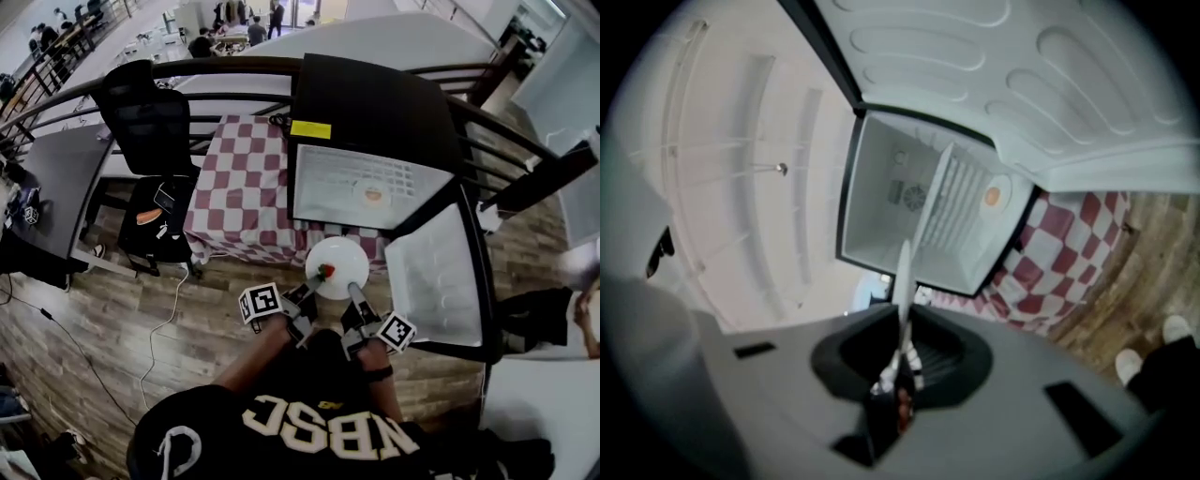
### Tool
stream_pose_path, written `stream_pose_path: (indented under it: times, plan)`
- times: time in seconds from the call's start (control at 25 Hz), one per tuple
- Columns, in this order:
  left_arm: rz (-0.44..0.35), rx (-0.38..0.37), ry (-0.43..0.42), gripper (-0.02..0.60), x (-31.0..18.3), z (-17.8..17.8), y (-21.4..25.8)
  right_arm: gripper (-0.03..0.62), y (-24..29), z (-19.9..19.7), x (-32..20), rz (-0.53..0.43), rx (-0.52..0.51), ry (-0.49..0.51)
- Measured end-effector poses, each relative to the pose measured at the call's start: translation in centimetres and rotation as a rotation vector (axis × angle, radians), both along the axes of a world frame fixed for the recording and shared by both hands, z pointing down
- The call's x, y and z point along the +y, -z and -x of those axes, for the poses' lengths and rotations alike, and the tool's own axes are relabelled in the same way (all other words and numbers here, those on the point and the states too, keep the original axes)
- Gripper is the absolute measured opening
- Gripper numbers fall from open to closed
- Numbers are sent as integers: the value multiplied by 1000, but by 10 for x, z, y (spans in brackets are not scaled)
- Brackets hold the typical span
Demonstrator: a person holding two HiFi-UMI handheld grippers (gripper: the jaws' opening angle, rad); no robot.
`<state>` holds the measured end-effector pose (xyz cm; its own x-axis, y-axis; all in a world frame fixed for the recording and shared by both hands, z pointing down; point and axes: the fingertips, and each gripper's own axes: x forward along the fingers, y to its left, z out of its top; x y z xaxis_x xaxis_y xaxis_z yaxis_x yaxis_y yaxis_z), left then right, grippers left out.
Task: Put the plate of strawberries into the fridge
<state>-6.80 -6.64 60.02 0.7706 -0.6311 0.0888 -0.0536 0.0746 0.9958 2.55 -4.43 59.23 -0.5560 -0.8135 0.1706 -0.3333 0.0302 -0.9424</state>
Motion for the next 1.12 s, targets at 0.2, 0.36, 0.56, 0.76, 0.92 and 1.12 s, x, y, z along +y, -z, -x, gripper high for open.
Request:
stream_pose_path:
  times: [0.2,0.36,0.56,0.76,0.92,1.12]
  plan:
    - [16,15,12,35,-18,-16,2,48,10,-12,-20,-60,-48,21]
    - [2,-12,29,34,-44,-20,2,48,14,-14,-41,-86,-83,73]
    - [-7,-42,42,34,-70,-30,6,48,8,-23,-68,-59,-46,110]
    - [-7,-58,45,34,-92,-38,6,48,8,-34,-94,-46,-49,119]
    - [-25,-62,43,35,-117,-48,12,48,6,-46,-115,-18,-47,82]
    - [-36,-68,45,35,-147,-55,15,48,14,-53,-149,-54,-96,55]
